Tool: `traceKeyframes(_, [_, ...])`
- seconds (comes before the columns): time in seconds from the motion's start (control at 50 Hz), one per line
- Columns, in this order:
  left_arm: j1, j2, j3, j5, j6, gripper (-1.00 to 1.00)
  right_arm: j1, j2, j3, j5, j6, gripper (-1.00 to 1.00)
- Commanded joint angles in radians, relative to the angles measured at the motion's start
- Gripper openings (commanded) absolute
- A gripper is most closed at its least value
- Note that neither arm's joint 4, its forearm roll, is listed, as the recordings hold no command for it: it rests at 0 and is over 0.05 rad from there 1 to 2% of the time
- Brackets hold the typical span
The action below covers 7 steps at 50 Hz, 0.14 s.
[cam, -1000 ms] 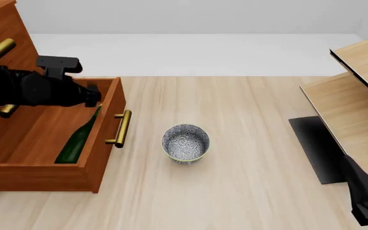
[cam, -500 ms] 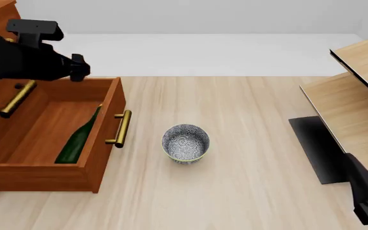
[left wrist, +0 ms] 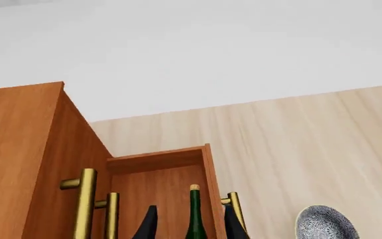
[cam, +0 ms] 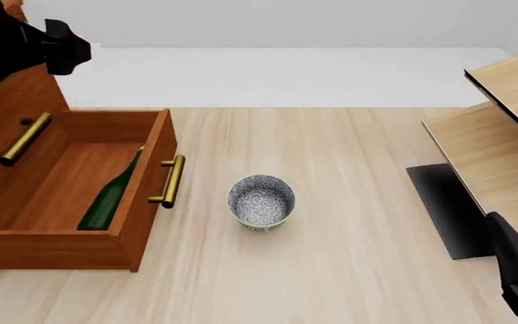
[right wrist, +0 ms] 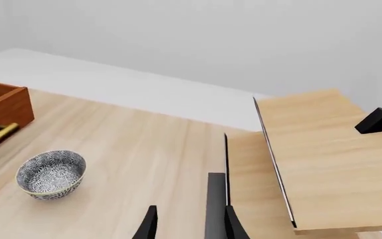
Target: Put the wine bottle in the bottom drawer of the cabinet.
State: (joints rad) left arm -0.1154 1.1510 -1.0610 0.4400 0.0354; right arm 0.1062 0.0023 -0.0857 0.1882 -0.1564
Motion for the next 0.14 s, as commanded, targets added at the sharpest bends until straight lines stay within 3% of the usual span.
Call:
traceKeyframes(0.02, [0.01, -0.144, -0.037, 0.106, -0.013, 1.0, 0.009, -0.001, -0.019, 0.006, -0.002, 1.0])
traceKeyframes(0.14, [-0.001, -0.217, -0.044, 0.162, -0.017, 1.0, 0.018, 0.0, -0.03, 0.009, -0.002, 1.0])
